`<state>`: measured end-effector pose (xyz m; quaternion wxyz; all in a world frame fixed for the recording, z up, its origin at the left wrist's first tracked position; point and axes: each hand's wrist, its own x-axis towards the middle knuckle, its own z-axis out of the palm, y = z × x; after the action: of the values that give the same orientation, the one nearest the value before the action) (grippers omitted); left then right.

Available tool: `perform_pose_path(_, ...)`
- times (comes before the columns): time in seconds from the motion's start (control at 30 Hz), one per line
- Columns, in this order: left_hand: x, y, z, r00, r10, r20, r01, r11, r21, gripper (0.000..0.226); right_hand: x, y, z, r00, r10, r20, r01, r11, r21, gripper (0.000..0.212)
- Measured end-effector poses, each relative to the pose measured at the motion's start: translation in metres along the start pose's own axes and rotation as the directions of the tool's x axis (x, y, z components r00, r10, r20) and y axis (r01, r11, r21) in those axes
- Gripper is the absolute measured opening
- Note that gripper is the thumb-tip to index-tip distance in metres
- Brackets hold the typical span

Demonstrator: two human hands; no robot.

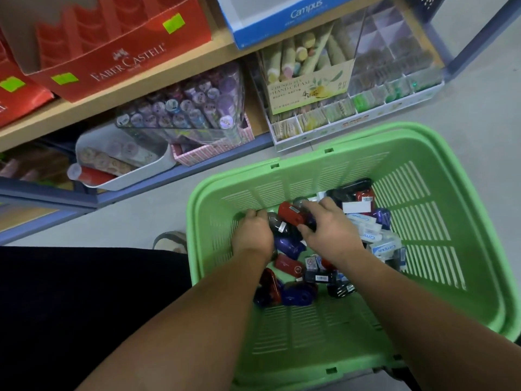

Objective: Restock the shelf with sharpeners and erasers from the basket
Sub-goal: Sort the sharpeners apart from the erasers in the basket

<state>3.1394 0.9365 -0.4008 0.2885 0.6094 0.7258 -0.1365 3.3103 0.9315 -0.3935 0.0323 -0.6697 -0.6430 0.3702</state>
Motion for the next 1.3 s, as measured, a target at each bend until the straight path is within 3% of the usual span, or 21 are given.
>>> perform_pose_path(0.13, 0.003, 0.002, -0.001, 0.996, -0.014, 0.089, 0.017, 0.999, -0.027, 0.053, 0.003, -0.009, -0.004, 0.988, 0.045, 0.148, -0.008, 0.969, -0.247, 0.061)
perform_pose_path(0.3, 0.008, 0.002, 0.004, 0.996, -0.059, 0.063, 0.065, 0.993, -0.099, 0.021, 0.002, -0.009, 0.003, 0.997, 0.052, 0.059, -0.041, 0.984, -0.171, 0.046)
perform_pose_path(0.37, 0.006, 0.005, 0.002, 0.991, -0.081, 0.105, 0.095, 0.986, -0.138, 0.021, 0.001, -0.006, 0.003, 0.996, 0.044, 0.072, -0.030, 0.981, -0.191, 0.041)
perform_pose_path(0.47, 0.004, 0.008, -0.005, 0.984, -0.096, 0.147, 0.124, 0.973, -0.196, 0.041, 0.002, -0.009, 0.001, 0.994, 0.042, 0.103, -0.020, 0.978, -0.208, 0.036)
perform_pose_path(0.53, 0.003, 0.011, -0.021, 0.982, -0.128, 0.140, 0.148, 0.978, -0.149, 0.029, 0.005, -0.013, -0.001, 0.995, 0.012, 0.099, 0.009, 0.979, -0.203, 0.030)
perform_pose_path(0.6, -0.001, 0.011, -0.038, 0.982, -0.150, 0.111, 0.161, 0.982, -0.102, 0.011, 0.007, -0.021, -0.001, 0.996, 0.001, 0.093, 0.012, 0.989, -0.145, 0.022)
perform_pose_path(0.67, -0.007, 0.012, -0.050, 0.987, -0.139, 0.077, 0.146, 0.985, -0.094, 0.014, 0.011, -0.027, 0.005, 0.993, 0.021, 0.114, -0.017, 0.999, -0.035, 0.016)
perform_pose_path(0.73, -0.015, 0.011, -0.056, 0.993, -0.112, 0.043, 0.116, 0.989, -0.093, 0.013, 0.014, -0.030, 0.012, 0.970, 0.061, 0.236, -0.109, 0.974, 0.198, 0.027)
perform_pose_path(0.83, -0.021, 0.009, -0.052, 0.996, -0.083, 0.027, 0.086, 0.986, -0.143, 0.011, 0.012, -0.023, 0.016, 0.921, 0.038, 0.389, -0.242, 0.838, 0.490, 0.043)
perform_pose_path(0.9, -0.023, 0.008, -0.047, 0.995, -0.093, 0.039, 0.099, 0.972, -0.215, 0.010, 0.006, -0.014, 0.007, 0.945, 0.064, 0.322, -0.230, 0.829, 0.509, 0.036)
perform_pose_path(1.0, -0.024, 0.016, -0.035, 0.995, -0.061, 0.079, 0.085, 0.932, -0.354, 0.010, -0.001, 0.001, -0.023, 0.988, 0.143, 0.063, -0.155, 0.859, 0.487, 0.021)
perform_pose_path(1.1, -0.024, 0.039, -0.020, 0.991, 0.005, 0.134, 0.063, 0.866, -0.497, 0.012, -0.003, 0.009, -0.061, 0.990, 0.118, -0.081, -0.071, 0.895, 0.440, 0.018)
perform_pose_path(1.23, -0.026, 0.066, -0.008, 0.958, 0.180, 0.225, 0.025, 0.725, -0.688, 0.027, -0.012, 0.014, -0.096, 0.990, 0.044, -0.138, -0.028, 0.993, 0.114, 0.017)
perform_pose_path(1.3, -0.023, 0.054, -0.005, 0.968, 0.191, 0.162, -0.072, 0.831, -0.552, 0.022, -0.019, 0.010, -0.097, 0.994, 0.015, -0.110, -0.017, 1.000, -0.016, 0.014)
